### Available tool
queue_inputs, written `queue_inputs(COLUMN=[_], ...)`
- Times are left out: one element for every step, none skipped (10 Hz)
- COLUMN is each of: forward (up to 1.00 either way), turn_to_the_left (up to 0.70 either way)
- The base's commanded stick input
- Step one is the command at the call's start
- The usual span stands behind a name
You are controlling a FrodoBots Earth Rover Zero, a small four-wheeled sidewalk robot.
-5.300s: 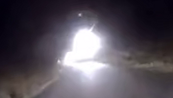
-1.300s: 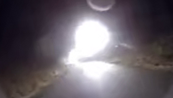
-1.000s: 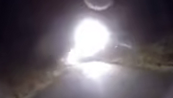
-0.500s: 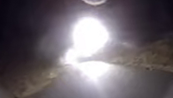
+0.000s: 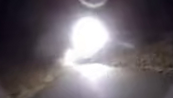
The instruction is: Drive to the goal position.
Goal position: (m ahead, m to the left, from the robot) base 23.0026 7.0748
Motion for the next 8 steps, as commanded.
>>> queue_inputs(forward=[1.0,1.0,1.0,1.0,1.0,1.0,1.0,1.0], turn_to_the_left=[0.05,0.05,0.07,0.07,0.07,0.07,0.07,0.07])
